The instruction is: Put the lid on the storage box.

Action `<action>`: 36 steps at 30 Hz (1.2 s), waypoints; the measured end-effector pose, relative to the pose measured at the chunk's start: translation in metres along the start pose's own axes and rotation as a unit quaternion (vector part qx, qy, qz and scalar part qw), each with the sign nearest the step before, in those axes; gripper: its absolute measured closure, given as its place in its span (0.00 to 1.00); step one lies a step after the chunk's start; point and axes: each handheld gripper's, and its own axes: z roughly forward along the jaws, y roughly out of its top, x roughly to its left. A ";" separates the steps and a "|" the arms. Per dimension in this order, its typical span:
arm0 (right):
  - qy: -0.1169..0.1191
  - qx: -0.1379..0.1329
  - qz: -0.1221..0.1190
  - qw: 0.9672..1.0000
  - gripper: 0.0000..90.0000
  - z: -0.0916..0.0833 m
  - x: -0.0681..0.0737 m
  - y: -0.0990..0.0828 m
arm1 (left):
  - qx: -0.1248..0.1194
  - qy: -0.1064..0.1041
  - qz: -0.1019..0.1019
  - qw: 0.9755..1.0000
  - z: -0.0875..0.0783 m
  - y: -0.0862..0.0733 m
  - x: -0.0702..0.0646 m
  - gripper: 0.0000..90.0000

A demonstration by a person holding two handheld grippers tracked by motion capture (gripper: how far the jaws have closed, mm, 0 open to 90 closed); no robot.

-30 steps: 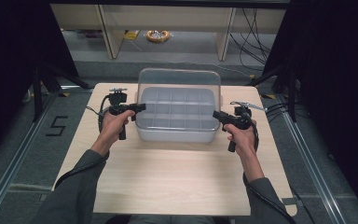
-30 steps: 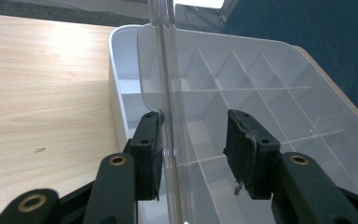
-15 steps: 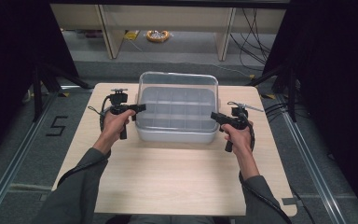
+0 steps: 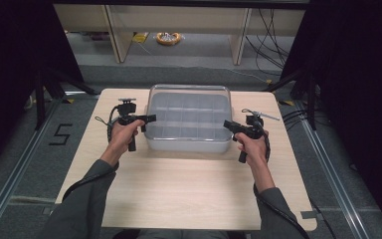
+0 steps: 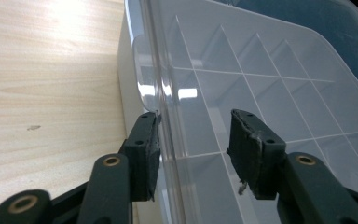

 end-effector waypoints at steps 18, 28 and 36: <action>0.002 0.002 0.041 0.999 0.65 -0.001 0.009 -0.002 | -0.018 0.065 0.099 0.993 0.006 -0.014 -0.013 0.54; 0.001 0.000 0.017 1.000 0.64 0.000 0.006 -0.001 | -0.014 0.060 0.080 0.995 0.005 -0.012 -0.012 0.55; -0.043 0.006 -0.044 0.998 0.57 -0.001 0.009 0.007 | -0.009 0.055 0.077 0.995 0.003 -0.013 -0.010 0.55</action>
